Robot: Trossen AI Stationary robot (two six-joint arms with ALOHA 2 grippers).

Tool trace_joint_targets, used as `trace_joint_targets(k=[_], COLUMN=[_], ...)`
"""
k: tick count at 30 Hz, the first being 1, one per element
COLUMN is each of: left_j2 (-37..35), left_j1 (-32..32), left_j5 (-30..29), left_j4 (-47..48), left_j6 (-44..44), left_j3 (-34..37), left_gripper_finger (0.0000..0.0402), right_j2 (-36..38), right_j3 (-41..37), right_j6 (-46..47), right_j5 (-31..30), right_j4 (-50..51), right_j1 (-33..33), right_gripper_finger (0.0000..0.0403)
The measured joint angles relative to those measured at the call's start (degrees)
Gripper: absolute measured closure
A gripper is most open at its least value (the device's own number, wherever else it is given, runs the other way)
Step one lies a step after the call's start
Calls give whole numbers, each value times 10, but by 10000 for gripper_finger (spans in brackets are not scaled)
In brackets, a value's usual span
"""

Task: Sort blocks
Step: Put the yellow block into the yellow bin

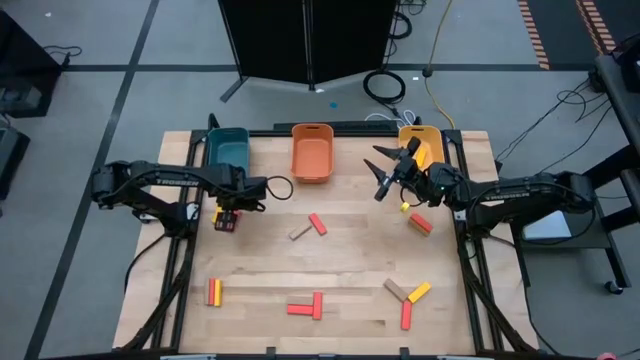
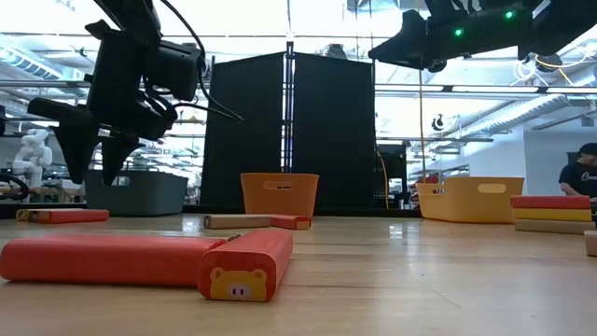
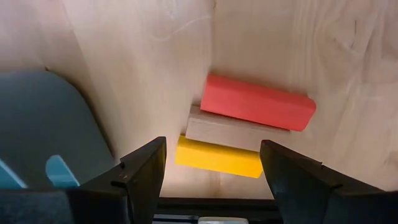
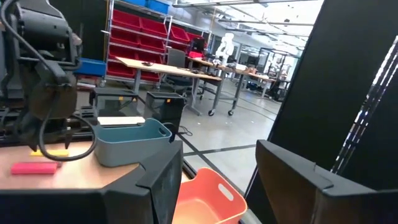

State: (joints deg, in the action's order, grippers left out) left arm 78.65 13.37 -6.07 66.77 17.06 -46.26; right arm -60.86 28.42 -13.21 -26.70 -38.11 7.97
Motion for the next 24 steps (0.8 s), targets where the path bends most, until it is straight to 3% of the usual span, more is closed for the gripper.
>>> trace_joint_targets(k=[24], left_j2=[0], left_j1=[0], left_j5=[-5], left_j4=[-8], left_j6=[-2], left_j3=[1], left_gripper_finger=[143], right_j2=[-41], right_j3=[0], right_j6=[8], right_j5=[47], right_j4=[-63], right_j1=[9], right_gripper_finger=[204])
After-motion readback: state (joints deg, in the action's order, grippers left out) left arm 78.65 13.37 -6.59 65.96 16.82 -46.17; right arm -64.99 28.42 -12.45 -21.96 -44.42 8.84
